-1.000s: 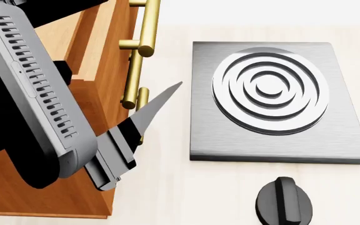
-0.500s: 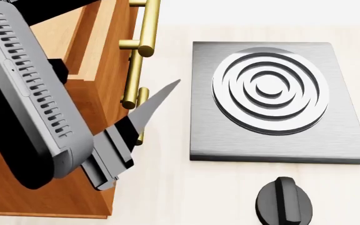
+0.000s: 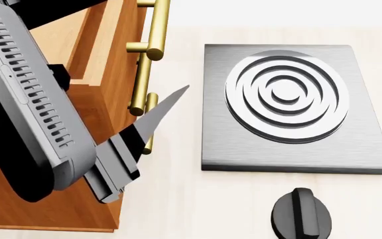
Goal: Pick the akita bowl on the wooden cabinet and place it on the plate.
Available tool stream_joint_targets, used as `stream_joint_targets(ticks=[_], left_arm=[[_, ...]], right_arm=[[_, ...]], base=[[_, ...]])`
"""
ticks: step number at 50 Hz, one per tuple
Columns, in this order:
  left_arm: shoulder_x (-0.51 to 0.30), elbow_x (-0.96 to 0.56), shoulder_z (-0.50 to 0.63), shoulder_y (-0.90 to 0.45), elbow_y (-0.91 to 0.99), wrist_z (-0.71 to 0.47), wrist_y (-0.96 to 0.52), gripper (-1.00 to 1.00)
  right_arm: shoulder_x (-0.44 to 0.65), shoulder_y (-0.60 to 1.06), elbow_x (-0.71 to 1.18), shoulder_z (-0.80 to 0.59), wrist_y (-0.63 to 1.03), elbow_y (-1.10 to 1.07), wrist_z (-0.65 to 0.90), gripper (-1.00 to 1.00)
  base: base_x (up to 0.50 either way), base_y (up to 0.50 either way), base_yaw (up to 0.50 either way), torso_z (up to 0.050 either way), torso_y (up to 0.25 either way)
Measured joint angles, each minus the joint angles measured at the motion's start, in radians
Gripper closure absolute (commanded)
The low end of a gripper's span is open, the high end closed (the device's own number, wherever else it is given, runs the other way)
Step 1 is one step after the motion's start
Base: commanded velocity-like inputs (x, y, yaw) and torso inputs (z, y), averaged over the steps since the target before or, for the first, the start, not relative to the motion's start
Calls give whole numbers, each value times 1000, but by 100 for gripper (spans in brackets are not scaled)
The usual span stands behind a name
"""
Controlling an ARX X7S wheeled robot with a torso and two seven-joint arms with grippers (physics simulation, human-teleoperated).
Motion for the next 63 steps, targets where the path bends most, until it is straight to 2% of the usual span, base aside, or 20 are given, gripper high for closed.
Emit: stream_joint_targets(ticks=[19, 47, 63], left_arm=[[1, -6, -5, -7, 1, -3, -3, -100], [-15, -8, -11, 7, 12, -7, 6, -100], [-22, -6, -14, 17, 16, -8, 13, -100]], right_arm=[[116, -68, -59, 130, 3, -233, 106, -100], [253, -80, -76, 301, 65, -485, 211, -100], [327, -80, -19, 507, 159, -647, 269, -100]], base=[[0, 0, 0, 0, 0], [0, 0, 0, 0, 0], [0, 0, 0, 0, 0]])
